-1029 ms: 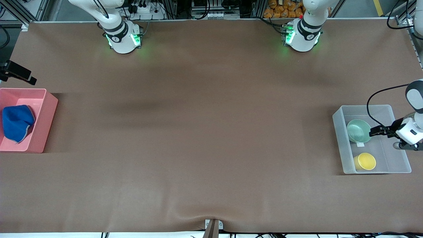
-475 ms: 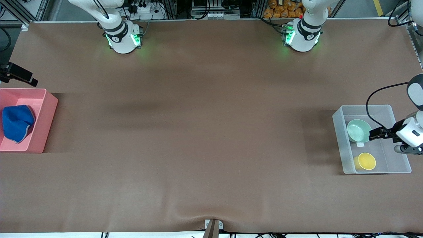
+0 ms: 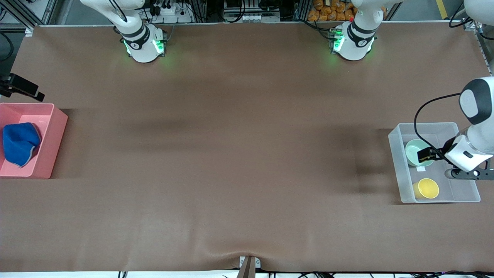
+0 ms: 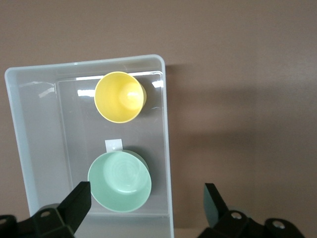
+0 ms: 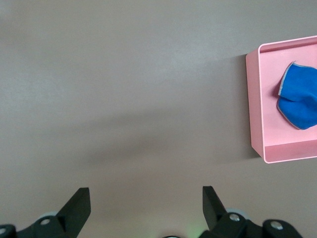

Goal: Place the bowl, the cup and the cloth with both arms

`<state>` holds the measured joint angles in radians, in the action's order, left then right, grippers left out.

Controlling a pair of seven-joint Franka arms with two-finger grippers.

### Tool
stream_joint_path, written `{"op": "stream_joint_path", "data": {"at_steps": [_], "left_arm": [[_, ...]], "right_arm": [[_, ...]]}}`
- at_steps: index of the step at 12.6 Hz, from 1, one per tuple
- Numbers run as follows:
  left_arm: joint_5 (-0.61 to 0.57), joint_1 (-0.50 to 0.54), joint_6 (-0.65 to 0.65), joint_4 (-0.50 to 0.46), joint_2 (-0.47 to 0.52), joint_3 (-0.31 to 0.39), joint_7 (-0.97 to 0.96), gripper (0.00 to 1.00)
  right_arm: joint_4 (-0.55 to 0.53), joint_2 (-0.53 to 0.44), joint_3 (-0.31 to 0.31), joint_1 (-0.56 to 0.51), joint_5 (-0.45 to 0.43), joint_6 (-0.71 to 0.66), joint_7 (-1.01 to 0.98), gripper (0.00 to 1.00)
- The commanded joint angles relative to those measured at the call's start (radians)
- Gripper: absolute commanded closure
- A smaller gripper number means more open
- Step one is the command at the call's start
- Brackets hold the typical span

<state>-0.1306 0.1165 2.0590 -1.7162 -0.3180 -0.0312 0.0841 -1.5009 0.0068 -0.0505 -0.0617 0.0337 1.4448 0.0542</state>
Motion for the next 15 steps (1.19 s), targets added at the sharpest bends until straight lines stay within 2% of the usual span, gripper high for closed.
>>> {"op": "stream_joint_path", "data": {"at_steps": [1, 5, 9, 13, 15], "left_arm": [[0.003, -0.075, -0.043, -0.006, 0.04, 0.051, -0.044, 0.0], [0.02, -0.098, -0.149, 0.009, 0.112, 0.051, -0.038, 0.0], [0.138, -0.093, -0.247, 0.006, 0.246, 0.069, 0.087, 0.0], [0.143, -0.115, -0.348, 0.003, 0.353, 0.089, 0.114, 0.0], [0.143, -0.13, -0.35, 0.004, 0.353, 0.089, 0.1, 0.0]], "right_arm": [[0.013, 0.008, 0.006, -0.009, 0.017, -0.001, 0.009, 0.0], [0.011, 0.01, 0.006, -0.007, 0.017, -0.001, 0.009, 0.0], [0.013, 0.012, 0.006, -0.006, 0.017, -0.001, 0.009, 0.0], [0.013, 0.012, 0.006, -0.006, 0.018, -0.001, 0.01, 0.0], [0.011, 0.012, 0.006, -0.006, 0.018, -0.001, 0.01, 0.0]]}}
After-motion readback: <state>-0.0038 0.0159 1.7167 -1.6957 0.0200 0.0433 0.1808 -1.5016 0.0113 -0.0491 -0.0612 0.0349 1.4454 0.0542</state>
